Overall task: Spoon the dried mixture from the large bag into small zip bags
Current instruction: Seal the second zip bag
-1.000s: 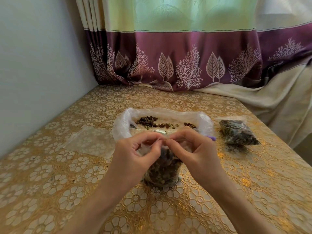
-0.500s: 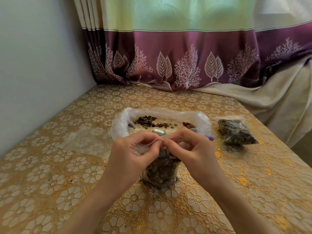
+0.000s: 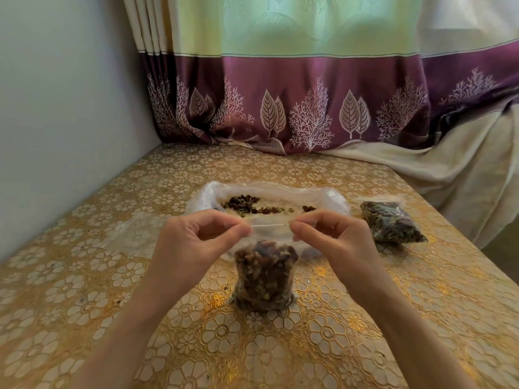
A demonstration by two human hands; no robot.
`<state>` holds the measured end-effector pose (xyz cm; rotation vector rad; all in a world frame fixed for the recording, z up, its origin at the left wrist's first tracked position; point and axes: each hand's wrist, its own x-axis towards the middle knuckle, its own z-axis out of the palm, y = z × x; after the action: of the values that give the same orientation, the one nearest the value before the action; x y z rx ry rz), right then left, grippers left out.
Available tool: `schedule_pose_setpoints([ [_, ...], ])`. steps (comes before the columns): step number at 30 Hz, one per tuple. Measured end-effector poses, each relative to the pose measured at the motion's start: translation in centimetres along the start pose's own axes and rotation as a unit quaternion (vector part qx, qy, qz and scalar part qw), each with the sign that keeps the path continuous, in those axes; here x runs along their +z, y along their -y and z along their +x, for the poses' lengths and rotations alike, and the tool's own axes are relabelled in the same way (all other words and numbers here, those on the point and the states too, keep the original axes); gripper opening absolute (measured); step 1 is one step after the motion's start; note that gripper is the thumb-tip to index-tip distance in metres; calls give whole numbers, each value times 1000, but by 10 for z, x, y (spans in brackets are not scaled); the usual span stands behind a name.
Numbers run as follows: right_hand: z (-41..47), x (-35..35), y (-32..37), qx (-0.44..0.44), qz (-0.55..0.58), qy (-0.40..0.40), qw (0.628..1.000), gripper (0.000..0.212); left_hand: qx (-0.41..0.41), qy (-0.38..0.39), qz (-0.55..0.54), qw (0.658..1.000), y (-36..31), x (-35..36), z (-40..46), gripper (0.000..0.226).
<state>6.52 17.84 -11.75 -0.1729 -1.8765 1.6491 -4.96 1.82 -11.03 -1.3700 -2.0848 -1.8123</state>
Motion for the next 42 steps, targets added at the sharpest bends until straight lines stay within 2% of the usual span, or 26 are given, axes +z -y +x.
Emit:
schedule_pose_setpoints([
  [5, 0, 1, 1, 18, 80, -21, 996, 5, -29, -45, -37, 998, 7, -4, 1, 17],
  [10, 0, 6, -5, 67, 118, -26, 990, 20, -69, -60, -91, 992, 18, -2, 2, 24],
  [13, 1, 5, -10, 77, 129, -34, 988, 26, -120, -3, -179, 977, 26, 2, 0, 27],
  [15, 2, 4, -13, 81, 140, -40, 986, 24, -149, 68, -203, 965, 31, 3, -1, 51],
  [17, 2, 5, -15, 81, 149, -48, 984, 25, -180, 162, -129, 962, 35, 3, -3, 67],
  [19, 1, 7, -17, 77, 159, -53, 983, 25, -189, 243, -48, 950, 37, 4, -5, 53],
  [20, 1, 7, -17, 80, 159, -59, 982, 24, -184, 254, -31, 949, 37, 5, -6, 48],
  [22, 2, 5, -21, 82, 115, -88, 986, 26, -176, 223, -53, 957, 38, 6, -6, 42],
  [25, -1, 9, -29, 28, -39, -130, 990, 19, -171, 130, -51, 975, 38, 11, -7, 44],
  [27, -7, 17, -31, -13, -108, -100, 989, 15, -179, 65, -50, 980, 39, 16, -8, 48],
  [28, -9, 22, -32, -30, -140, -71, 987, 20, -176, 39, -54, 982, 40, 17, -9, 47],
  [30, -13, 29, -35, -67, -223, -22, 972, 47, -162, 6, -79, 984, 40, 18, -9, 41],
  [33, -12, 31, -36, -117, -315, -25, 942, 78, -167, 34, -230, 958, 39, 19, -10, 41],
  [36, -11, 25, -32, -128, -286, -52, 948, 72, -128, 120, -279, 944, 36, 23, -13, 47],
  [38, -12, 19, -30, -145, -259, -66, 953, 62, -97, 153, -242, 953, 37, 24, -14, 47],
  [39, -11, 16, -29, -157, -255, -75, 951, 59, -69, 150, -190, 968, 38, 25, -14, 44],
  [41, -9, 10, -25, -174, -248, -118, 946, 54, -3, 103, -12, 995, 43, 24, -14, 36],
  [42, -6, 4, -23, -180, -248, -157, 939, 53, 22, 76, 96, 992, 49, 22, -13, 36],
])
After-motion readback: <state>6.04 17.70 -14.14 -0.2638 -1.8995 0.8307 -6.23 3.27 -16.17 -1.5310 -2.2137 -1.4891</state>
